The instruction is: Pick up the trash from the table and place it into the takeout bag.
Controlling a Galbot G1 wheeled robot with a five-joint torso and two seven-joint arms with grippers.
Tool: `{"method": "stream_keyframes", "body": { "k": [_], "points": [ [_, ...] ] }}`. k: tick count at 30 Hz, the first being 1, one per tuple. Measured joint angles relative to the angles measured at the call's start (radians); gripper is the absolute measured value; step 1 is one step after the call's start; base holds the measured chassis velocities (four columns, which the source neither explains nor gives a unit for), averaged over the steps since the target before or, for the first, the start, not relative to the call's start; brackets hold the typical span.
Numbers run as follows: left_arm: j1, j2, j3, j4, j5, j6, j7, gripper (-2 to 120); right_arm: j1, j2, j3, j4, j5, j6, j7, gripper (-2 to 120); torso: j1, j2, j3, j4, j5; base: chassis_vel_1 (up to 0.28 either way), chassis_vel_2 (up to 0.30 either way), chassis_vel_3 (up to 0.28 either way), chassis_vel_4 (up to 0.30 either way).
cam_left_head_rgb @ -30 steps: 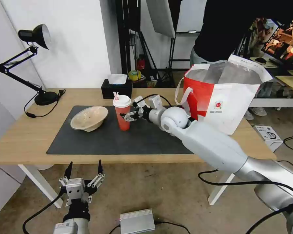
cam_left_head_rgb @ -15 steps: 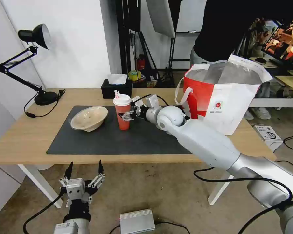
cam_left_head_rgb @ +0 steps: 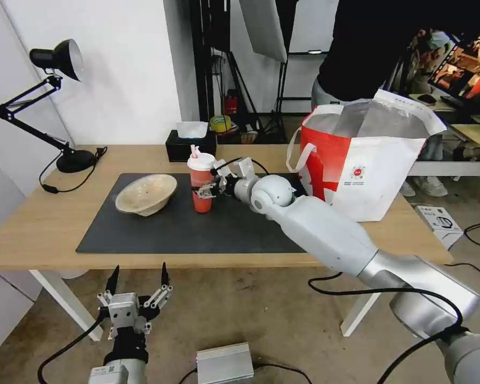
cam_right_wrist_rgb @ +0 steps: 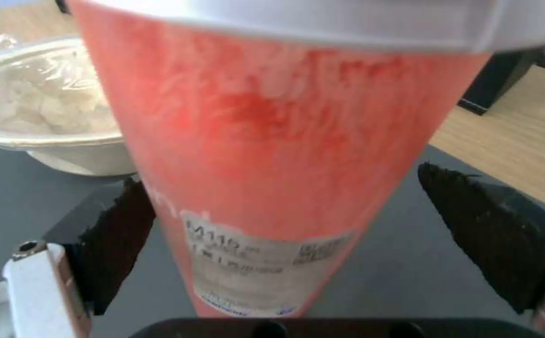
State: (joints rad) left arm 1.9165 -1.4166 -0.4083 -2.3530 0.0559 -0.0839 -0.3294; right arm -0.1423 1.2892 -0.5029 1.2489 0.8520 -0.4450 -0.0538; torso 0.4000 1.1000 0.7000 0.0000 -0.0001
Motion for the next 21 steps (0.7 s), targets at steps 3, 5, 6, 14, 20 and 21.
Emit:
{"method": "stream_keyframes", "body": {
  "k": [3, 5, 6, 14, 20, 21],
  "points": [
    [-0.001, -0.001, 0.004, 0.001, 0.0, -0.001, 0.0, 100, 0.002, 0.007, 0.0, -0.004, 0.0, 0.004, -0.002, 100, 0.0, 0.0, 0.0, 0.0, 0.0, 0.0, 0.0, 0.0, 0.0],
    [-0.002, -0.001, 0.004, 0.001, 0.0, -0.003, 0.0, 100, 0.003, 0.008, 0.0, -0.005, 0.0, 0.006, -0.002, 100, 0.0, 0.0, 0.0, 0.0, 0.0, 0.0, 0.0, 0.0, 0.0],
    [-0.002, -0.001, 0.004, 0.003, 0.0, -0.008, 0.0, 100, 0.003, 0.009, 0.0, -0.005, 0.0, 0.007, -0.002, 100, 0.0, 0.0, 0.0, 0.0, 0.0, 0.0, 0.0, 0.0, 0.0],
    [-0.002, -0.002, 0.004, 0.006, 0.003, -0.016, 0.0, 100, -0.014, -0.011, 0.0, 0.03, 0.005, 0.014, 0.001, 78, 0.0, 0.0, 0.0, 0.0, 0.0001, 0.0, 0.0, 0.0, 0.0],
    [0.001, -0.003, 0.007, 0.003, 0.007, -0.016, -0.001, 100, -0.021, -0.041, 0.002, 0.065, 0.017, 0.014, 0.006, 54, 0.0, 0.0, 0.0, 0.0, 0.0002, 0.0, 0.0, 0.0, 0.0],
    [0.001, -0.003, 0.007, 0.003, 0.007, -0.016, -0.001, 100, -0.021, -0.041, 0.002, 0.065, 0.017, 0.014, 0.006, 54, 0.0, 0.0, 0.0, 0.0, 0.0002, 0.0, 0.0, 0.0, 0.0]
  ]
}}
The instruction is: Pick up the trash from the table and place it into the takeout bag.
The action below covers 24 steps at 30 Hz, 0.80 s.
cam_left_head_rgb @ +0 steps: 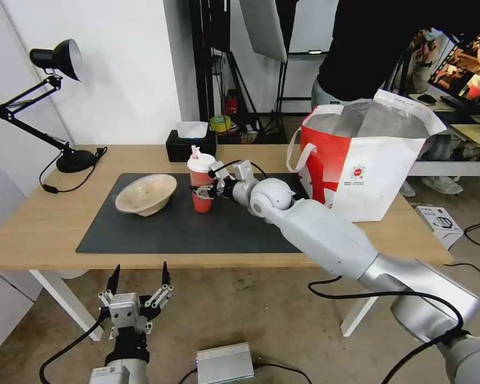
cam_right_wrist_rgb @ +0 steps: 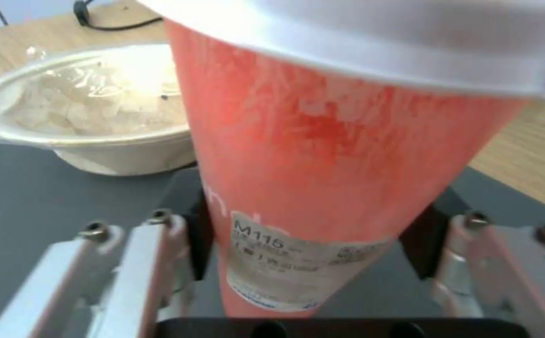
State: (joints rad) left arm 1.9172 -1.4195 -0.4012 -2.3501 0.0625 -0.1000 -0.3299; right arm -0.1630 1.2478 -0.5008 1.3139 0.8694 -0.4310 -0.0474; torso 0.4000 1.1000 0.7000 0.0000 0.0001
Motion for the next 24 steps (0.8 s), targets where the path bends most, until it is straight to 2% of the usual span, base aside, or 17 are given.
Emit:
{"method": "stream_keyframes", "body": {
  "k": [4, 5, 8, 9, 12, 17, 24],
  "points": [
    [0.006, 0.0, 0.0, -0.005, 0.007, 0.0, 0.0, 100, 0.001, -0.038, 0.009, 0.054, 0.03, -0.003, 0.014, 36, 0.0, 0.0, 0.0, 0.0, 0.0, 0.0, 0.0, 0.0, 0.0],
    [0.006, 0.0, 0.0, -0.005, 0.007, 0.0, 0.0, 100, 0.001, -0.038, 0.009, 0.054, 0.03, -0.003, 0.014, 36, 0.0, 0.0, 0.0, 0.0, 0.0, 0.0, 0.0, 0.0, 0.0],
    [0.008, -0.004, 0.006, -0.009, 0.014, 0.0, 0.0, 100, -0.002, -0.059, 0.027, 0.095, 0.046, -0.006, 0.024, 23, 0.0, 0.0, 0.0, 0.0, 0.0, 0.0, 0.0, 0.0, 0.0],
    [0.008, -0.004, 0.006, -0.009, 0.014, 0.0, 0.0, 100, -0.002, -0.059, 0.027, 0.095, 0.046, -0.006, 0.024, 23, 0.0, 0.0, 0.0, 0.0, 0.0, 0.0, 0.0, 0.0, 0.0],
    [0.01, -0.004, 0.007, -0.014, 0.015, 0.0, 0.0, 100, -0.001, -0.098, 0.052, 0.172, 0.078, -0.014, 0.041, 12, 0.0, 0.0, 0.0, 0.0, 0.0, 0.0, 0.0, 0.0, 0.0],
    [0.01, -0.002, 0.004, -0.018, 0.015, 0.0, 0.0, 100, 0.02, -0.151, 0.078, 0.251, 0.124, -0.033, 0.074, 6, 0.0, 0.0, 0.0, -0.0001, 0.0, 0.0, 0.0, 0.0, 0.0],
    [0.011, 0.001, 0.006, -0.028, 0.013, -0.001, 0.0, 100, 0.094, -0.307, 0.115, 0.425, 0.234, -0.08, 0.141, 3, 0.0, 0.0, 0.0, -0.0002, 0.0001, 0.0, 0.0, 0.0, 0.0]
  ]
}}
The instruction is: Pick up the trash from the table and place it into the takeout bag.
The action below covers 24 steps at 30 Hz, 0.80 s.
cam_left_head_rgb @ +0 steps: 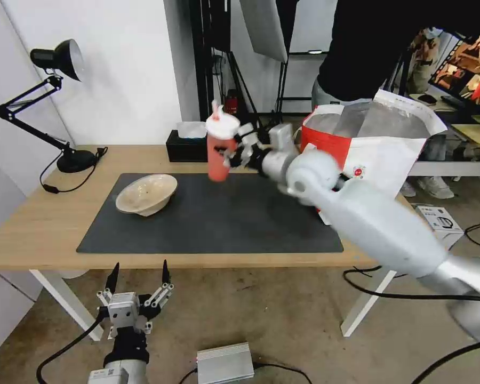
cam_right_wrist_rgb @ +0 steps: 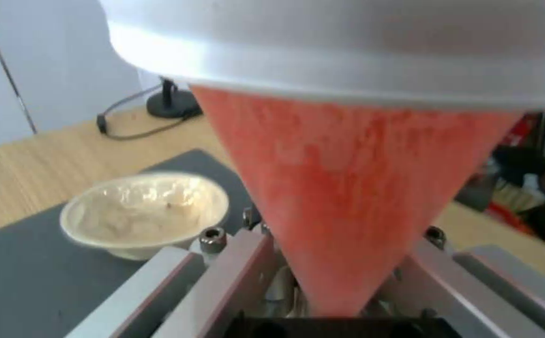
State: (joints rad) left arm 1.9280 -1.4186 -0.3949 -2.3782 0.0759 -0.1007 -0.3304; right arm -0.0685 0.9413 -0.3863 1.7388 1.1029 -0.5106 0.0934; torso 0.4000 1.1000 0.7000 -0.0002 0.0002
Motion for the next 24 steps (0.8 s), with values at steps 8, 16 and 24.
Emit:
{"method": "stream_keyframes", "body": {
  "k": [8, 16, 24],
  "points": [
    [0.002, 0.001, 0.004, -0.009, 0.0, 0.0, 0.0, 100, 0.055, -0.119, 0.054, 0.109, 0.098, -0.022, 0.025, 3, 0.0, 0.0, 0.0, 0.0001, 0.0001, 0.0, 0.0, 0.0, 0.0],
    [0.006, 0.002, 0.007, -0.017, 0.003, 0.0, 0.0, 100, 0.111, -0.214, 0.084, 0.167, 0.182, -0.037, 0.05, 3, 0.0, 0.0, 0.0, 0.0001, 0.0, 0.0, 0.0, 0.0, 0.0],
    [0.007, 0.001, 0.008, -0.019, 0.004, 0.0, 0.0, 100, 0.117, -0.295, 0.125, 0.179, 0.226, -0.057, 0.066, 3, 0.0, 0.0, 0.0, 0.0002, 0.0, 0.0, 0.0, 0.0, 0.0]
  ]
}}
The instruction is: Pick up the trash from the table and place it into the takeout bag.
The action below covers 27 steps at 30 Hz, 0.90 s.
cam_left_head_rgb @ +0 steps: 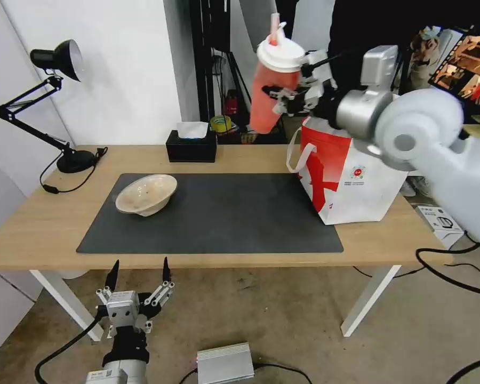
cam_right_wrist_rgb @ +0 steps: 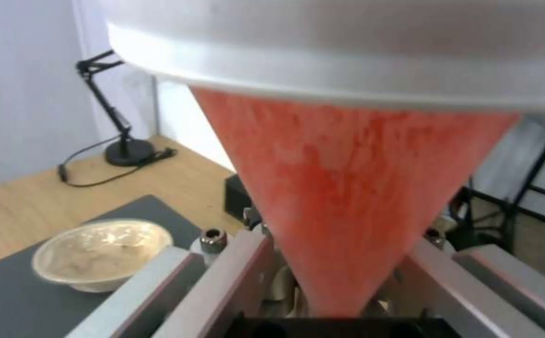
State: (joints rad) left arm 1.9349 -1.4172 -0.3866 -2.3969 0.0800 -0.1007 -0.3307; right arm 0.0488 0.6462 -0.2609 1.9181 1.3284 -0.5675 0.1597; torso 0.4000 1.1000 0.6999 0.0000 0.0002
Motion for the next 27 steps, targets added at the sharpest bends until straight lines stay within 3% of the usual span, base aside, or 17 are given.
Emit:
{"method": "stream_keyframes", "body": {
  "k": [9, 27],
  "points": [
    [-0.003, 0.002, 0.006, 0.001, 0.002, 0.0, 0.0, 100, -0.035, -0.078, 0.077, -0.045, 0.029, -0.018, 0.012, 3, 0.0, 0.0, 0.0, -0.0001, 0.0, 0.0, 0.0, 0.0, 0.0],
    [0.007, 0.009, 0.007, -0.008, 0.003, 0.0, 0.0, 100, -0.105, -0.135, 0.175, -0.135, 0.014, -0.015, 0.013, 3, 0.0, 0.0, 0.0, 0.0, -0.0002, 0.0, 0.0, 0.0, 0.0]
  ]
}}
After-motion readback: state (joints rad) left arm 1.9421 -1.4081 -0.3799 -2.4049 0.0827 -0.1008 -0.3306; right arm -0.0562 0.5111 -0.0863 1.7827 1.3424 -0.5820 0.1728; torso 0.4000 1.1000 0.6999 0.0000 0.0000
